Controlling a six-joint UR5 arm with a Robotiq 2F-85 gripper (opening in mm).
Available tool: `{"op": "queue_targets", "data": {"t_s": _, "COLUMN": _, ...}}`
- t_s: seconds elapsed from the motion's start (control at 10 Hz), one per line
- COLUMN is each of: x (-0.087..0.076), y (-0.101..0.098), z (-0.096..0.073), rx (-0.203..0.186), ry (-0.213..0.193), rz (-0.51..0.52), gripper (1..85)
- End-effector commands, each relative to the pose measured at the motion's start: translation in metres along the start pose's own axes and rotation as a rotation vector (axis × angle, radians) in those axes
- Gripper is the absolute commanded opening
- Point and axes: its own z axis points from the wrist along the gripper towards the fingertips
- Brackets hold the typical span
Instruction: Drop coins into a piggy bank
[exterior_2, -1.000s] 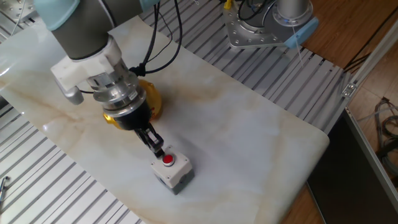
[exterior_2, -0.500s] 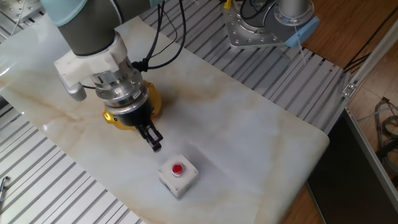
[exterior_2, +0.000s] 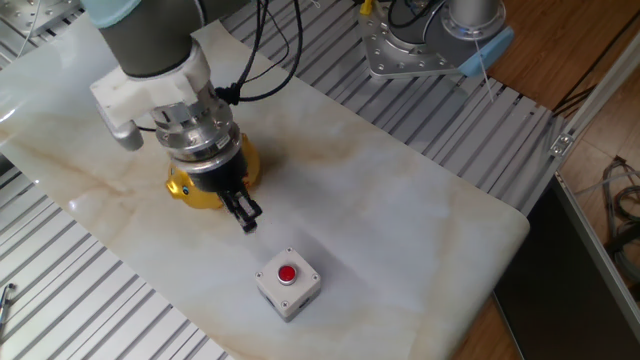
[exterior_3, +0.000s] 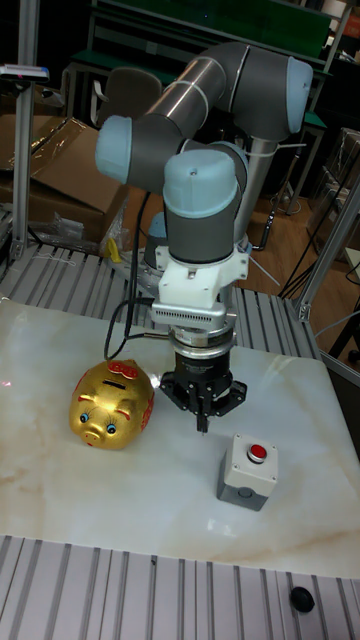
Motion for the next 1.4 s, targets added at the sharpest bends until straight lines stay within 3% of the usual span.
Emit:
{"op": "queue_targets", "data": {"t_s": 0.0, "x": -0.001, "y": -0.035, "z": -0.014, "rx": 0.132, "ry": -0.036, "rz": -0.081, "gripper": 1.0}}
{"op": "queue_targets", "data": {"t_s": 0.1, "x": 0.001, "y": -0.049, "z": -0.019, "rx": 0.176, "ry": -0.033, "rz": -0.106, "gripper": 1.0}}
{"op": "queue_targets", "data": {"t_s": 0.2, "x": 0.002, "y": -0.055, "z": -0.023, "rx": 0.188, "ry": -0.034, "rz": -0.122, "gripper": 1.0}}
{"op": "queue_targets", "data": {"t_s": 0.8, "x": 0.014, "y": -0.061, "z": -0.035, "rx": 0.217, "ry": -0.042, "rz": -0.149, "gripper": 1.0}}
{"op": "queue_targets", "data": {"t_s": 1.3, "x": -0.004, "y": -0.061, "z": -0.029, "rx": 0.227, "ry": -0.069, "rz": -0.221, "gripper": 1.0}}
